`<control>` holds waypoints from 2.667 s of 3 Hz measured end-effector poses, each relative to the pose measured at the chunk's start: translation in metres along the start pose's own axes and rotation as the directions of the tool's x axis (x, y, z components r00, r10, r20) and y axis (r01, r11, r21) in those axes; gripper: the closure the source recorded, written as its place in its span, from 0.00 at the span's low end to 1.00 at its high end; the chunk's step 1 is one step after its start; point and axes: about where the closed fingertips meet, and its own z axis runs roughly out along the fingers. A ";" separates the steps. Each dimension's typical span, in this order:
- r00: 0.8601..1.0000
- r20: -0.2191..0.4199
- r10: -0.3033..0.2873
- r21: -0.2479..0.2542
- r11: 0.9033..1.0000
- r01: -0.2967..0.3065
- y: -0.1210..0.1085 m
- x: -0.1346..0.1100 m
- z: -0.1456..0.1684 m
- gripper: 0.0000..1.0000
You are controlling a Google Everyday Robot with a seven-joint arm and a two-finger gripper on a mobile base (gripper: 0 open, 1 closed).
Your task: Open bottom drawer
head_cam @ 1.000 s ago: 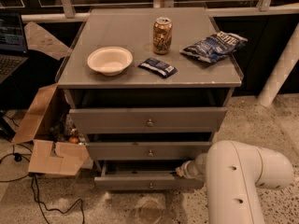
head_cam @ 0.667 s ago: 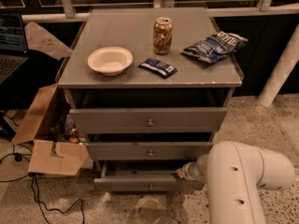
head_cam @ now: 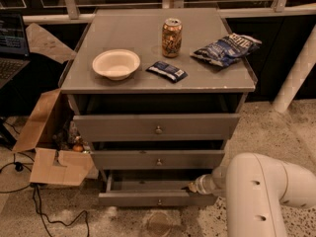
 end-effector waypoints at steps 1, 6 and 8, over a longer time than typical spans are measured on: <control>0.998 -0.001 -0.069 -0.068 0.995 0.069 0.009 0.007 -0.007 1.00; 0.985 -0.003 -0.170 -0.130 0.977 0.169 0.023 -0.004 -0.006 1.00; 0.976 -0.062 -0.207 -0.187 0.963 0.193 0.026 0.022 0.010 1.00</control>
Offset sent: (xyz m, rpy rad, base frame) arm -0.0491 0.0080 0.0223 0.1074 -0.0014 0.3352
